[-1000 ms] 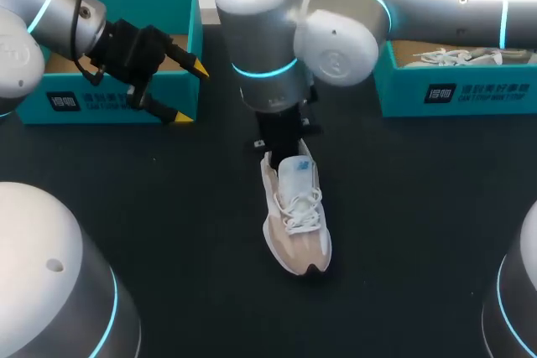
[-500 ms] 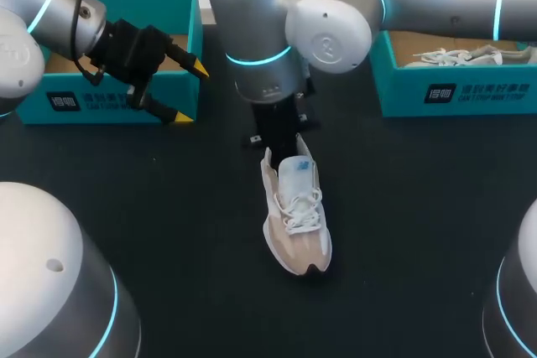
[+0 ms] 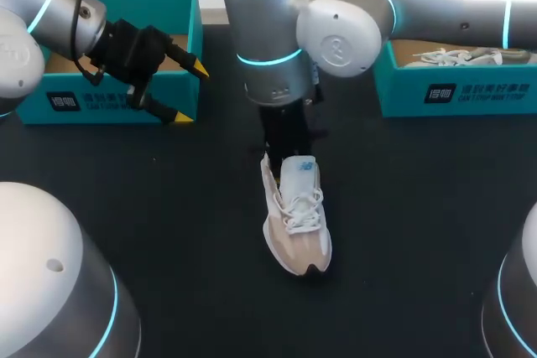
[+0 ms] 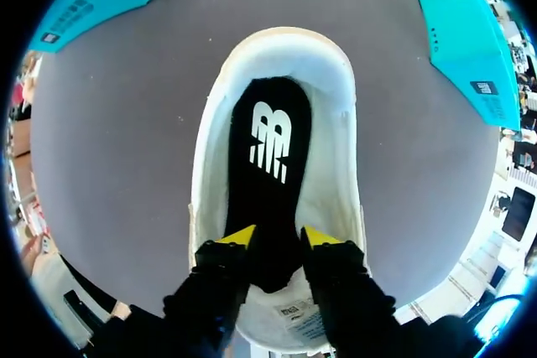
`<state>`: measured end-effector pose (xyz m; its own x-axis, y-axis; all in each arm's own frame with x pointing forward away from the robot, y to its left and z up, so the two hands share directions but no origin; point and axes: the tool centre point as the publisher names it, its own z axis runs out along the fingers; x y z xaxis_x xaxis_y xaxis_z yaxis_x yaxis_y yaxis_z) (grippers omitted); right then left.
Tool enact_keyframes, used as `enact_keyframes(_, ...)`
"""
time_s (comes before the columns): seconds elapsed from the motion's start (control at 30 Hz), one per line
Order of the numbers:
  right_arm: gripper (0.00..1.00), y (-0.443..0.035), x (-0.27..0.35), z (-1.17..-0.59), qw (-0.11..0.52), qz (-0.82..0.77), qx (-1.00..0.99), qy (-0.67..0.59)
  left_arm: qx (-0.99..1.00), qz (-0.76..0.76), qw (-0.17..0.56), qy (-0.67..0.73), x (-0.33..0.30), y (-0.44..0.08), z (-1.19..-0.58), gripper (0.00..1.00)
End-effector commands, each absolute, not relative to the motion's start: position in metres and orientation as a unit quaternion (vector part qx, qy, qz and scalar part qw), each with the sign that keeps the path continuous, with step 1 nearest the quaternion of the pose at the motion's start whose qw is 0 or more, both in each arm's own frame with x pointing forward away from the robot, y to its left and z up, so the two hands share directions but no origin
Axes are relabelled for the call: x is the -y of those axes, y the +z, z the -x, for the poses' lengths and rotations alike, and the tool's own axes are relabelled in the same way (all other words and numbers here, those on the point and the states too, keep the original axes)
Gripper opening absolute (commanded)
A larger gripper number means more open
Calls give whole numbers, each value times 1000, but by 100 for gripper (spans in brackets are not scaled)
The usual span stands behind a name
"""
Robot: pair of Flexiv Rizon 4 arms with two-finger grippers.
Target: Take the shoe out of the shoebox, open the shoe tongue, remove and reinsert the insole, then place the shoe into the shoebox
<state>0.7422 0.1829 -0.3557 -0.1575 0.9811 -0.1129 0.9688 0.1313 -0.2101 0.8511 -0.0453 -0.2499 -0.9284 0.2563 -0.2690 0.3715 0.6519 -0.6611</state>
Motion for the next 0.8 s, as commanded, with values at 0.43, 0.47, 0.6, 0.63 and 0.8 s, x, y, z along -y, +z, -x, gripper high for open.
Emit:
enact_keyframes(0.43, 100, -370, -192, -739, 25, 635, 761, 128, -906, -174, 75, -379, 45, -250, -852, 100)
enact_keyframes(0.47, 100, -370, -191, -739, 24, 637, 759, 129, -906, -174, 75, -379, 45, -250, -852, 100)
enact_keyframes(0.6, 100, -357, -188, -741, -1, 650, 750, 121, -906, -174, 75, -379, 45, -250, -852, 100)
enact_keyframes(0.63, 100, -354, -187, -742, -5, 653, 747, 120, -906, -174, 75, -379, 45, -250, -852, 100)
enact_keyframes(0.8, 100, -339, -187, -743, -19, 651, 750, 119, -906, -174, 75, -379, 45, -250, -852, 100)
